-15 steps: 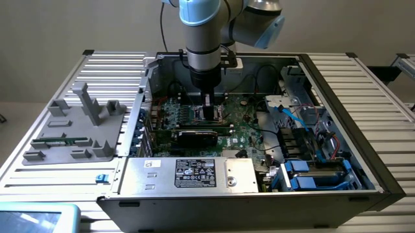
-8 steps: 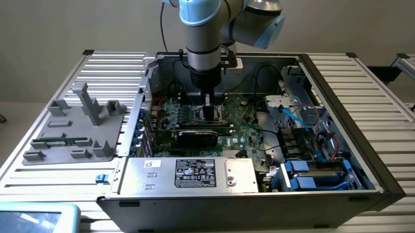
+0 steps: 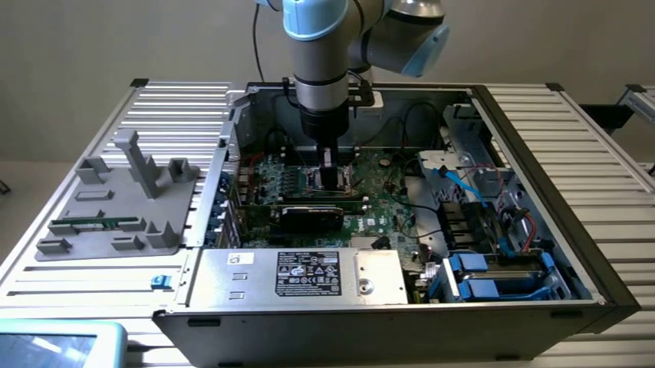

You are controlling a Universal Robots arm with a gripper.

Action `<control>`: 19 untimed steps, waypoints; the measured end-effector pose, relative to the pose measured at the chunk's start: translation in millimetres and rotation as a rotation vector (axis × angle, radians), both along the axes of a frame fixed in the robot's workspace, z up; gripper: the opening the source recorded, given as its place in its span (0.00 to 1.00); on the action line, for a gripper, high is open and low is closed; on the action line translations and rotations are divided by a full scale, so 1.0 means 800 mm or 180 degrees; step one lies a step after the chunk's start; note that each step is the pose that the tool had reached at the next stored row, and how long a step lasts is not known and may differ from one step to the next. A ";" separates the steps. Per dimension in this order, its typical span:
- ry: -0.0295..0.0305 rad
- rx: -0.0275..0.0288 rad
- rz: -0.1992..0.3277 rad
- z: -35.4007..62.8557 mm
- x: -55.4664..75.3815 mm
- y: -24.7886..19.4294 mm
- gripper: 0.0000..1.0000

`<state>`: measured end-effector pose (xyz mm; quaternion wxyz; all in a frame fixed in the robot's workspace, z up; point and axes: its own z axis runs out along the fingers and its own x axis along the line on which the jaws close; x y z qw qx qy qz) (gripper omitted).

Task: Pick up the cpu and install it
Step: 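Place the cpu into insertion slot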

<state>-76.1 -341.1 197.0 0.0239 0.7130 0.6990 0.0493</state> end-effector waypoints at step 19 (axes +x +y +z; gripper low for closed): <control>-0.0005 0.0001 0.0000 0.006 0.000 0.0004 0.62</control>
